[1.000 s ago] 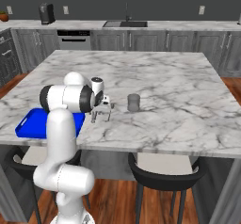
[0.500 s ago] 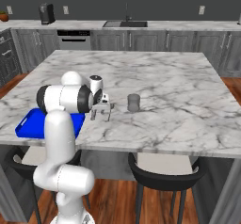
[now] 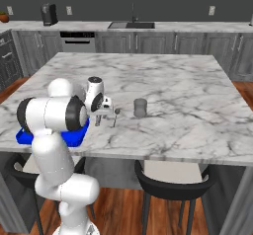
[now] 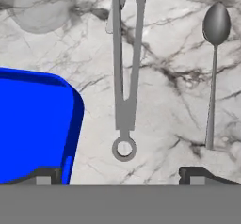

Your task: Take the tongs from the drawer on the right and place them on the dining counter next to the tray containing the hot dog.

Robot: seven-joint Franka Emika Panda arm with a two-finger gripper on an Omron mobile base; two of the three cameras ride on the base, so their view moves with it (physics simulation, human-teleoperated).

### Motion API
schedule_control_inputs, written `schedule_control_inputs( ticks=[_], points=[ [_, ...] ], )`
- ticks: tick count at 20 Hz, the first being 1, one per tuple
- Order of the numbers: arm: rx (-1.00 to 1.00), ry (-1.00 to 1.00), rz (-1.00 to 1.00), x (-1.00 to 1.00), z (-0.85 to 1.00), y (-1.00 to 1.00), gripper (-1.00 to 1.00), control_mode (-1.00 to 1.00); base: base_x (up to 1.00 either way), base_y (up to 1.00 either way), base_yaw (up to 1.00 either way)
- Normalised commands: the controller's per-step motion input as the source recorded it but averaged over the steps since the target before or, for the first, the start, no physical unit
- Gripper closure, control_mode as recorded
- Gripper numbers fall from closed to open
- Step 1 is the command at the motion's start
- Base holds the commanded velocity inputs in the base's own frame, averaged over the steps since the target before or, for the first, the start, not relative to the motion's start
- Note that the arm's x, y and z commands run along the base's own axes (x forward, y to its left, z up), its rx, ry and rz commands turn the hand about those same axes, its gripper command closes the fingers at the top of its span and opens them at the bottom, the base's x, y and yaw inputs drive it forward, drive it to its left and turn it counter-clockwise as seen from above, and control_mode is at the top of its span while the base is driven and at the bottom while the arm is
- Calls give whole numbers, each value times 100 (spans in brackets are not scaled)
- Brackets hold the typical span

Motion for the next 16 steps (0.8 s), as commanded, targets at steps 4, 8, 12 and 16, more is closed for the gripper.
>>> schedule_control_inputs(
  ticks=[4, 8, 12, 16],
  points=[
    [0, -15, -5, -64, 78, -11, -100, -100, 0, 0, 0],
    [0, -24, -5, -77, 82, -1, -100, -100, 0, 0, 0],
    [0, -31, -3, -84, 58, 0, -100, -100, 0, 0, 0],
    [0, -32, 0, -82, 42, 0, -100, -100, 0, 0, 0]
  ],
)
